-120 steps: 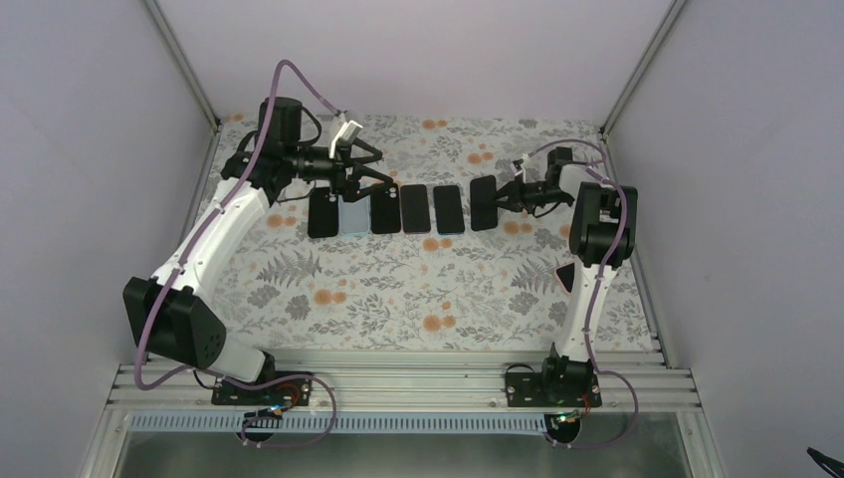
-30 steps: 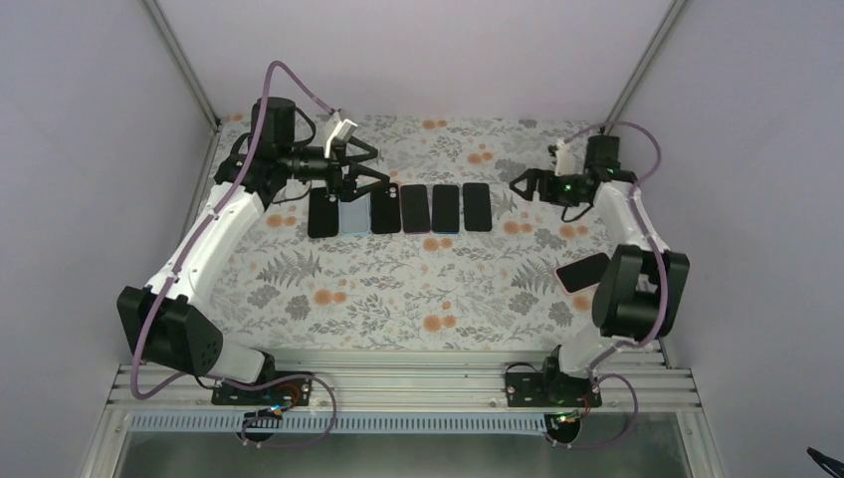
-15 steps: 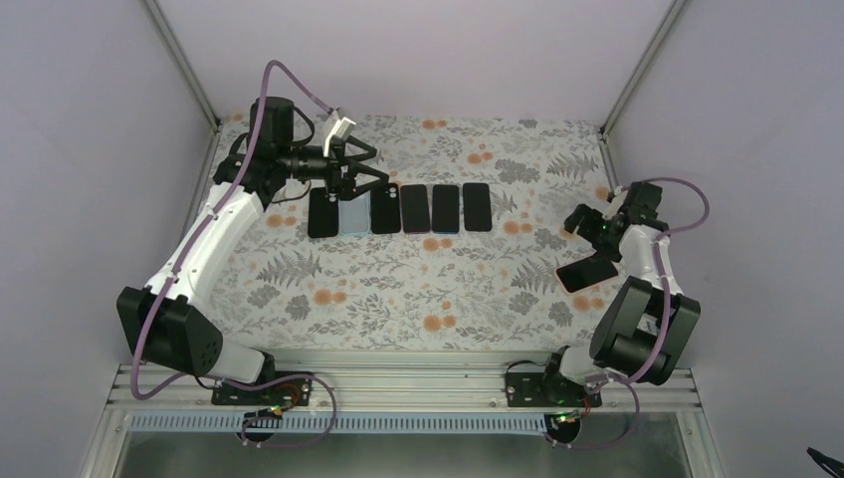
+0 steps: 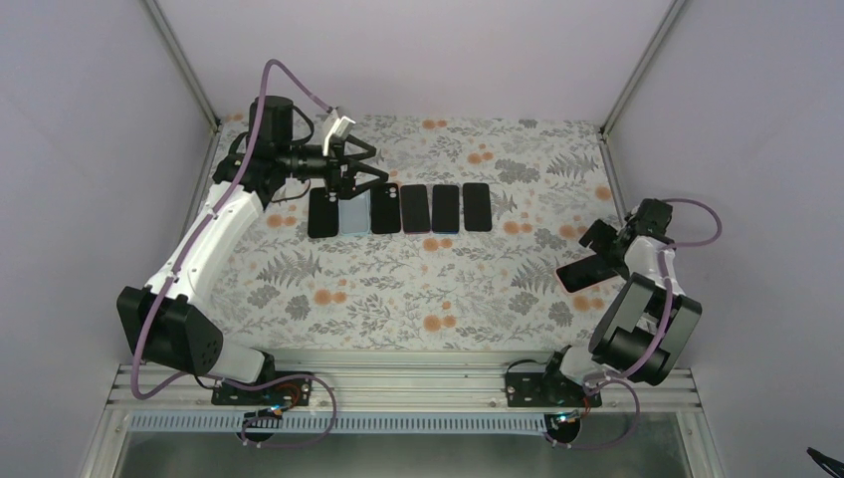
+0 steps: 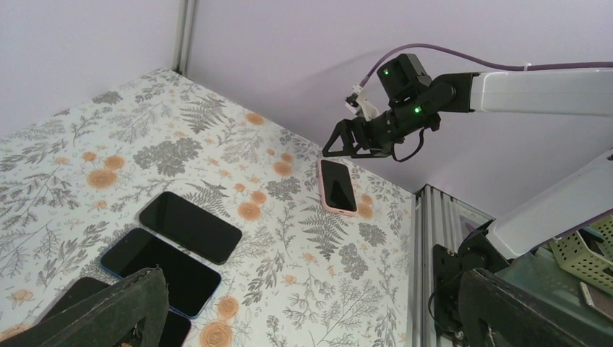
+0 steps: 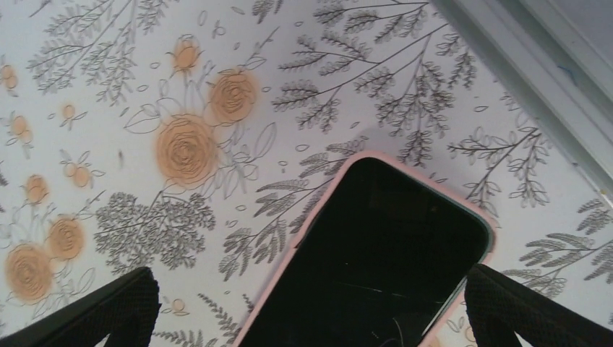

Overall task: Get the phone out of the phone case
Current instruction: Pick up the phone at the center of the board, then adjust the phone.

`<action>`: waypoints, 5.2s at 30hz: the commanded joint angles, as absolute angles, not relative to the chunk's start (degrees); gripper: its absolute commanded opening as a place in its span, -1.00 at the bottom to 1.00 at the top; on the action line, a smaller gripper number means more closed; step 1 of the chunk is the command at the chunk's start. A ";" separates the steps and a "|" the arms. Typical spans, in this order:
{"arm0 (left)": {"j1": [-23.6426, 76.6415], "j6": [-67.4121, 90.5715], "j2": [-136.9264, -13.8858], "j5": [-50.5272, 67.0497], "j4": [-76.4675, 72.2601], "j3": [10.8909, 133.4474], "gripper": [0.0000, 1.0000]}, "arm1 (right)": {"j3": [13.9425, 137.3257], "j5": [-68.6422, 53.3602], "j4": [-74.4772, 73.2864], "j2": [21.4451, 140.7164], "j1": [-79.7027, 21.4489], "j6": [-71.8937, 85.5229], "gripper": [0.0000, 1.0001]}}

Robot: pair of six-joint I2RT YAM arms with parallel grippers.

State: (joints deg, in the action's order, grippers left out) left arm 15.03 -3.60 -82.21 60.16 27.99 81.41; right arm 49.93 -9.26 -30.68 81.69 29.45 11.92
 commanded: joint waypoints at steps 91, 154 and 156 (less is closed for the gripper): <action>13.63 -2.19 -81.56 59.33 25.14 80.41 1.00 | 40.63 -0.16 -27.53 90.16 20.15 -34.07 0.08; 27.17 23.43 -96.80 68.23 -3.07 60.94 0.23 | 55.71 -4.66 -24.57 69.65 -38.02 -18.62 0.00; 27.53 23.38 -96.98 68.10 -2.80 61.08 0.22 | 56.34 -4.34 -24.55 70.03 -38.90 -18.23 0.00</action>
